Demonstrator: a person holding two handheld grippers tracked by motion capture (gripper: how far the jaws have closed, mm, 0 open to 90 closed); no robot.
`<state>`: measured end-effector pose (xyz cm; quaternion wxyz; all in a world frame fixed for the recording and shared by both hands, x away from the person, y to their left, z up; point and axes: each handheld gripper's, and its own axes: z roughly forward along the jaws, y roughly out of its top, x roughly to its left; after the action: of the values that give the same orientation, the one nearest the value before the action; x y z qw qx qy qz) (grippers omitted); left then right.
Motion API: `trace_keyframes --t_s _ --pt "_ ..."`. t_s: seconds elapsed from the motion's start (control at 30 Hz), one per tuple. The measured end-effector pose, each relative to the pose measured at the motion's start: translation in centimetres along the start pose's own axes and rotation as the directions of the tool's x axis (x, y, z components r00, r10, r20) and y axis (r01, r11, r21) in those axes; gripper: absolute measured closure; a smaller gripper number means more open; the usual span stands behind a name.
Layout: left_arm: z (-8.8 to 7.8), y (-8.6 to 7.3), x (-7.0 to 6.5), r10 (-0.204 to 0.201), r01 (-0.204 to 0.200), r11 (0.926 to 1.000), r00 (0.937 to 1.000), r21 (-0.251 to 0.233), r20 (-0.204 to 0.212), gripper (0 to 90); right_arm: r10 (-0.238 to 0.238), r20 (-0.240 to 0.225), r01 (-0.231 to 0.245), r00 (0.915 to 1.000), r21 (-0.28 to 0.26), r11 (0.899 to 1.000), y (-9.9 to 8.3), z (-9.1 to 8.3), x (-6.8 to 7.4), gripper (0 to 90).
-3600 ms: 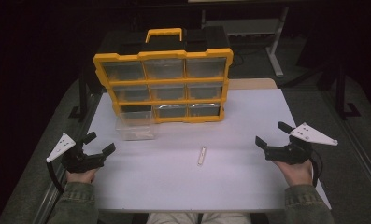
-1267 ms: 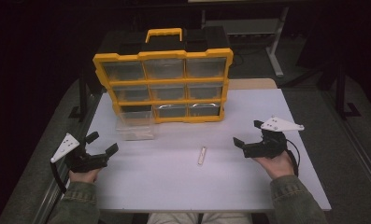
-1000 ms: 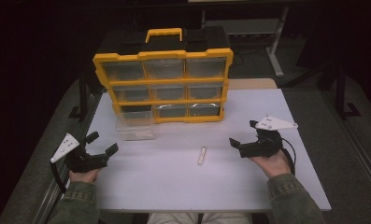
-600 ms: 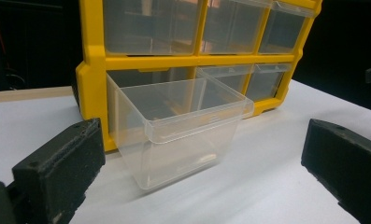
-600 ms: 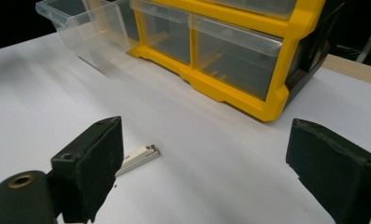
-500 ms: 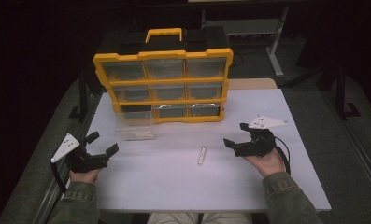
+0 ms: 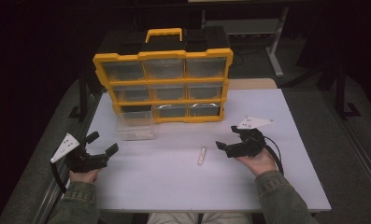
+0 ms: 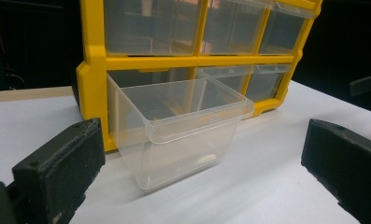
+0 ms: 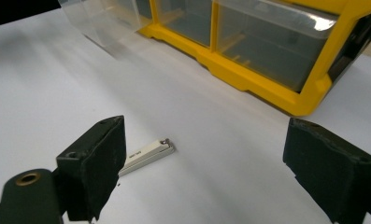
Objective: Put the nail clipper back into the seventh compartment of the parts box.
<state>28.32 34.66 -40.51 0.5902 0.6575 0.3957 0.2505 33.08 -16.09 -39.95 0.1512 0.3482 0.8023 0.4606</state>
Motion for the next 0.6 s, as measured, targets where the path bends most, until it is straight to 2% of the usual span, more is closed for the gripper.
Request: trace_keyframes --t_s 0.3,0.6 --pt "0.0 0.0 0.0 0.001 -0.001 1.0 1.0 0.001 0.0 0.0 -0.006 -0.011 0.007 0.9999 0.045 0.999 -0.1 1.2 0.2 13.5" --pt "0.0 0.0 0.0 0.002 -0.002 1.0 1.0 0.004 0.0 0.0 -0.005 -0.037 0.008 0.9993 0.077 0.997 -0.3 2.2 0.2 20.4"
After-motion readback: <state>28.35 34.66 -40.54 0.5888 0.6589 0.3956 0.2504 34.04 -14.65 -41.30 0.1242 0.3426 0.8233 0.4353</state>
